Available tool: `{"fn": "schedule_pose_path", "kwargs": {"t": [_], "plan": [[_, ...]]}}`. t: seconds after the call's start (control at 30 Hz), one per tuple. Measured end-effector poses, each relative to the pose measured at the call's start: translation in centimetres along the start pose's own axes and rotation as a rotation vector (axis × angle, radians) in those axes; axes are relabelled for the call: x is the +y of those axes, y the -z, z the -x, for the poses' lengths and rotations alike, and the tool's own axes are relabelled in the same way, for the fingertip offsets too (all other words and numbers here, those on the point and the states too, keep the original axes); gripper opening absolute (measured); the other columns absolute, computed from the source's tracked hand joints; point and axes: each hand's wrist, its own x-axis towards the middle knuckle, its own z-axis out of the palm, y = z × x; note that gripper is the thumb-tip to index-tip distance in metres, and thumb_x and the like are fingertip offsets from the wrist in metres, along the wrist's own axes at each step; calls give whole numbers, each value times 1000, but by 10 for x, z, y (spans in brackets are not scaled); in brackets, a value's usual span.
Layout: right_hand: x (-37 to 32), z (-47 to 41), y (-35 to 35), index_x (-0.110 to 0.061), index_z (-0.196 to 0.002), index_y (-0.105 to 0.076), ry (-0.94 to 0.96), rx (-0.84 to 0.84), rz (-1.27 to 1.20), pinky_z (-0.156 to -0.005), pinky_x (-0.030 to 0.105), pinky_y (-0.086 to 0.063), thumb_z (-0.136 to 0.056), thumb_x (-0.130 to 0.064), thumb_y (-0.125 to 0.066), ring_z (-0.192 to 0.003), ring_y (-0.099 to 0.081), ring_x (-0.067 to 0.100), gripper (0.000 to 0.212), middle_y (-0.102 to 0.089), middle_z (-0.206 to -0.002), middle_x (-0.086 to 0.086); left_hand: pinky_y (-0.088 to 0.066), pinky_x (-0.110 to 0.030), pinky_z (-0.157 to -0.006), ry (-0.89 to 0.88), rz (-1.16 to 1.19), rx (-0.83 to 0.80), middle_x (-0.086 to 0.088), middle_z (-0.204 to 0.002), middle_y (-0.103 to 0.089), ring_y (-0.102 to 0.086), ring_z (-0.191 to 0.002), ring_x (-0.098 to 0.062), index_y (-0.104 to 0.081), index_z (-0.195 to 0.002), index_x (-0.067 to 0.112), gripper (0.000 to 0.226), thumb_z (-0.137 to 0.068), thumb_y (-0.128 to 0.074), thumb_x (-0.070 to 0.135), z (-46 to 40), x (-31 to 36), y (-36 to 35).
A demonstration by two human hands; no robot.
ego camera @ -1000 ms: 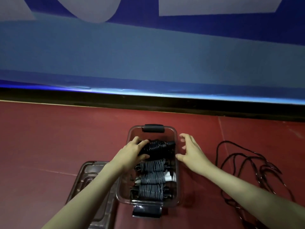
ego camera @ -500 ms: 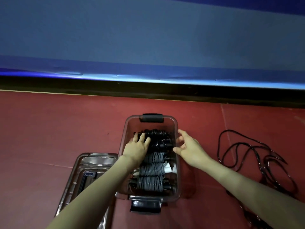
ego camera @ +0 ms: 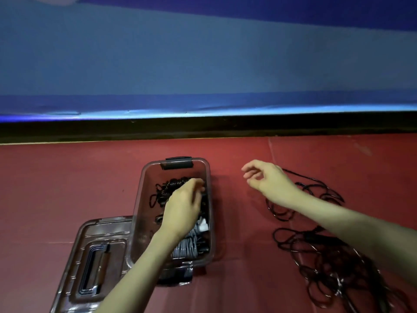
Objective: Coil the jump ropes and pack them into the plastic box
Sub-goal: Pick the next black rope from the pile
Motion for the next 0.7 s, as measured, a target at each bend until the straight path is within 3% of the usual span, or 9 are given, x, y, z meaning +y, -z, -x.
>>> {"fn": "schedule_pose_path", "kwargs": {"t": [0.1,0.17,0.27,0.4,0.5,0.7], "plan": [[11,24,44,-23,-87,-67,29,49,46,-60,8,-42,-87,-2,-65,-62,-53,1,21,-65,-79,-2,-49,-32,-65,-117,85,-4,12,-83,-68,-59,-66,-4,-63,-97,17,19,-94,-47,10,-4,42,-20],[23,48,70,-24,-82,-67,13,81,57,-63,12,-43,-85,-2,-66,-64,-54,3,22,-67,-76,-2,-50,-31,-65,-139,149,-17,12,-76,-67,-60,-62,0,-63,-93,19,21,-92,-48,4,-4,67,-41],[53,87,96,-23,-82,-69,-63,161,5,-70,23,-49,-85,-1,-63,-72,-62,19,23,-71,-80,3,-54,-39,-70,-137,190,-110,10,-73,-67,-66,-61,-9,-61,-89,22,22,-92,-46,6,2,99,-76],[103,131,110,-25,-81,-68,-167,265,-55,-69,19,-48,-86,4,-59,-73,-62,18,31,-71,-80,5,-54,-42,-73,-159,130,-275,5,-78,-70,-68,-72,-21,-59,-92,30,19,-87,-40,29,15,126,-122],[139,157,112,-27,-81,-66,-214,325,-72,-69,18,-49,-87,2,-57,-73,-63,13,32,-70,-78,-2,-51,-40,-75,-216,35,-349,0,-90,-71,-64,-83,-28,-58,-96,24,13,-92,-48,17,25,138,-157],[201,186,100,-10,-88,-69,-318,419,14,-72,21,-50,-83,10,-53,-75,-63,18,26,-67,-78,0,-48,-43,-87,-305,-78,-555,-3,-112,-60,-58,-103,-27,-58,-112,12,24,-90,-48,6,37,137,-218]]}}
